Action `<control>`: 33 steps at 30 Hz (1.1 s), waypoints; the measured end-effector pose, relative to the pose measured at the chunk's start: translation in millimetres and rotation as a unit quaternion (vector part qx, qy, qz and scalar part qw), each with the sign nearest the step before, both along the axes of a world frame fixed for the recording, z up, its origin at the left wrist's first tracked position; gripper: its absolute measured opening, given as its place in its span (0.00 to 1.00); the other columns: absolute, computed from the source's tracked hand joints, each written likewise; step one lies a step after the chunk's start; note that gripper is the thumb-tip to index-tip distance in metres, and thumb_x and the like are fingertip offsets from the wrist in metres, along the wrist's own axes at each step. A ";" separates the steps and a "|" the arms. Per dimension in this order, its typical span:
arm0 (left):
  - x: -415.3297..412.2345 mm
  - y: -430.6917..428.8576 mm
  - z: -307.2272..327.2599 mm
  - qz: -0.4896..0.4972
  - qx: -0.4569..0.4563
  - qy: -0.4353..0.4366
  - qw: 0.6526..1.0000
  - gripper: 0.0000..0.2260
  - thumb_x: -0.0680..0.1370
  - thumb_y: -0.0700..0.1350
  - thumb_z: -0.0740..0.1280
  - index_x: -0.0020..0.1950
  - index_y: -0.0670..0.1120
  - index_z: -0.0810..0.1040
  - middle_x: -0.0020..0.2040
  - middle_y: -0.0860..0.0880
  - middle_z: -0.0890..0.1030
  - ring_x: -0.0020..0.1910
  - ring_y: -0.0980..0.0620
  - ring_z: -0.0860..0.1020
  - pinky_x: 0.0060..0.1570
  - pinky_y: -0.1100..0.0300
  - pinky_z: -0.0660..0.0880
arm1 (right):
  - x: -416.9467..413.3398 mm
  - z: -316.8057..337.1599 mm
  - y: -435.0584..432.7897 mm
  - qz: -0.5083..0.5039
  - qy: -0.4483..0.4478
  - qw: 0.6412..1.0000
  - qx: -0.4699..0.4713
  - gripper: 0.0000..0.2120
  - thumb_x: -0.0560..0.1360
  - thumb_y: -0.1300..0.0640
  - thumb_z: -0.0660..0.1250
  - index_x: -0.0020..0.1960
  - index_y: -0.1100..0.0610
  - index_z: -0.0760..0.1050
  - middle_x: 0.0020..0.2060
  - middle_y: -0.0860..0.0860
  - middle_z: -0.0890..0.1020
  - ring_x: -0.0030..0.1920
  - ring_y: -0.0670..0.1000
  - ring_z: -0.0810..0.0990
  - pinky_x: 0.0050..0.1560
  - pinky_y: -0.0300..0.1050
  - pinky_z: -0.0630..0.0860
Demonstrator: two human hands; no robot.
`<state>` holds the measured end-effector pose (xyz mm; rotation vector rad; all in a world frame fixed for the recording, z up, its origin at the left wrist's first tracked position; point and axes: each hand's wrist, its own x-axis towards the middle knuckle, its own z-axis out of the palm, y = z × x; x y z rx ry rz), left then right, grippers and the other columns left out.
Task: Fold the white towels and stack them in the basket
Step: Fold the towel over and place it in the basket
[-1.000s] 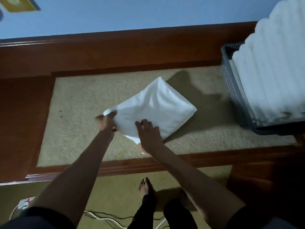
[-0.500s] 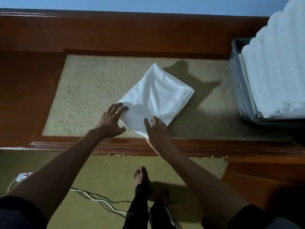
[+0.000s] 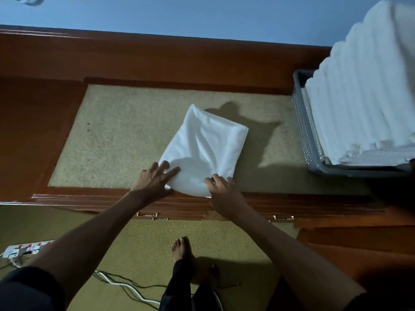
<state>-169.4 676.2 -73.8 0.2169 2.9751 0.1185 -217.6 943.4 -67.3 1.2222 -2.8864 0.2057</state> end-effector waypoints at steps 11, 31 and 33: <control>-13.8 0.1 8.8 -0.025 0.011 0.001 1.000 0.36 0.64 0.49 0.83 0.70 0.46 0.76 0.61 0.40 0.78 0.54 0.36 0.79 0.39 0.39 0.82 | 1.4 -3.9 2.7 -0.003 -0.006 0.999 0.046 0.33 0.58 0.67 0.77 0.61 0.59 0.72 0.50 0.55 0.78 0.45 0.56 0.81 0.43 0.53 0.79; -106.2 -7.9 314.7 0.287 0.633 0.043 0.718 0.20 0.74 0.51 0.76 0.60 0.40 0.81 0.45 0.45 0.84 0.41 0.48 0.82 0.35 0.57 0.81 | -131.2 274.1 14.8 -0.242 -0.292 0.766 -0.519 0.17 0.76 0.43 0.65 0.53 0.57 0.79 0.44 0.49 0.80 0.44 0.49 0.77 0.43 0.46 0.70; -116.4 -10.6 282.0 0.322 0.621 0.014 0.715 0.20 0.75 0.55 0.75 0.58 0.41 0.82 0.49 0.40 0.85 0.43 0.44 0.83 0.38 0.53 0.83 | -141.4 247.3 9.2 -0.276 -0.306 0.773 -0.482 0.24 0.80 0.43 0.62 0.54 0.66 0.77 0.42 0.54 0.79 0.43 0.50 0.76 0.42 0.46 0.67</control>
